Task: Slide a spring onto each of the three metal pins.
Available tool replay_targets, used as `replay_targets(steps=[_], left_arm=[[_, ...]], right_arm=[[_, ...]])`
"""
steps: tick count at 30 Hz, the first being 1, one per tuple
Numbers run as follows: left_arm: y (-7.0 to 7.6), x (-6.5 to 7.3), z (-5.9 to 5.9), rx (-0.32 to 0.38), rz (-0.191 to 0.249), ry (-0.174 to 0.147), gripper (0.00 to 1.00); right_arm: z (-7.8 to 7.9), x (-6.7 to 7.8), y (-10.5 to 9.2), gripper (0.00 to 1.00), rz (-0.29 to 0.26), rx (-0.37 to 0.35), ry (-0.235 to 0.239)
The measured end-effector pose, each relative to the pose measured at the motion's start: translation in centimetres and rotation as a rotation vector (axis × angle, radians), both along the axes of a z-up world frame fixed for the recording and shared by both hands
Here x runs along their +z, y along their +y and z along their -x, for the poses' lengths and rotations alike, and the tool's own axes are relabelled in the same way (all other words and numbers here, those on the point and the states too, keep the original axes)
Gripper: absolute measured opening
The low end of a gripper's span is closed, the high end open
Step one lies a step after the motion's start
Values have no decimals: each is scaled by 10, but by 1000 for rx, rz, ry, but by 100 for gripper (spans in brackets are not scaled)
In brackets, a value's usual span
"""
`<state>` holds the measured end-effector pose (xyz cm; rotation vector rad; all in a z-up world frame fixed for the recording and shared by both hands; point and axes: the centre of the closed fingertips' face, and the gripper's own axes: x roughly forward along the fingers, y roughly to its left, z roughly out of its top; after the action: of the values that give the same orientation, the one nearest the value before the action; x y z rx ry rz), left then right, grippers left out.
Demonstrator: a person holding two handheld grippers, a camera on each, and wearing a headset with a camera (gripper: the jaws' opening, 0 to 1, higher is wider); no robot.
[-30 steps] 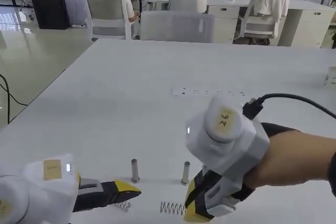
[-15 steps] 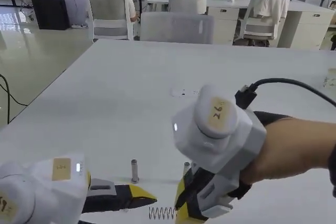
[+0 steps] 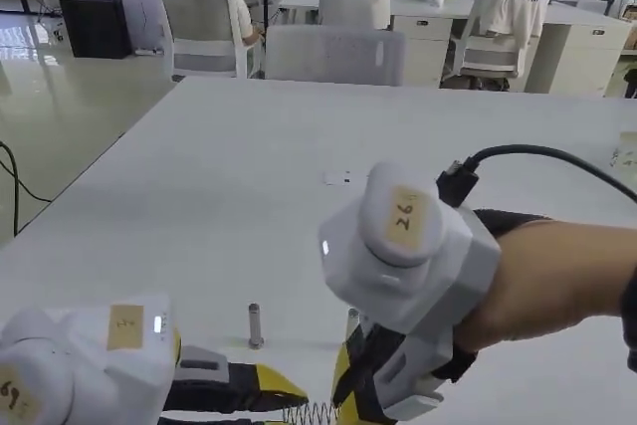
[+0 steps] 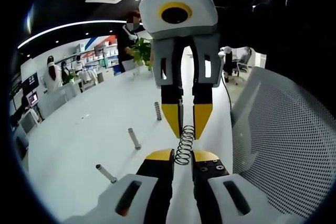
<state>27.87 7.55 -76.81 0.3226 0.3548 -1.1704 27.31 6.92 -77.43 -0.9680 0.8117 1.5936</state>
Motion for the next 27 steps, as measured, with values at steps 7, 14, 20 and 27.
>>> replay_targets(steps=[7, 14, 20, 27], left_arm=[[0, -5, 1, -11, -26, 1, 9], [0, -5, 1, -12, -30, -9, 8], [-1, -4, 1, -15, -28, -23, 8], [-1, -1, 0, -11, -15, -29, 8]], right_arm=[[1, 3, 0, 13, -4, -3, 2], [2, 14, 5, 13, -23, 3, -20], [5, 24, 11, 13, -52, 7, -37], [7, 32, 19, 13, -81, 6, -45]])
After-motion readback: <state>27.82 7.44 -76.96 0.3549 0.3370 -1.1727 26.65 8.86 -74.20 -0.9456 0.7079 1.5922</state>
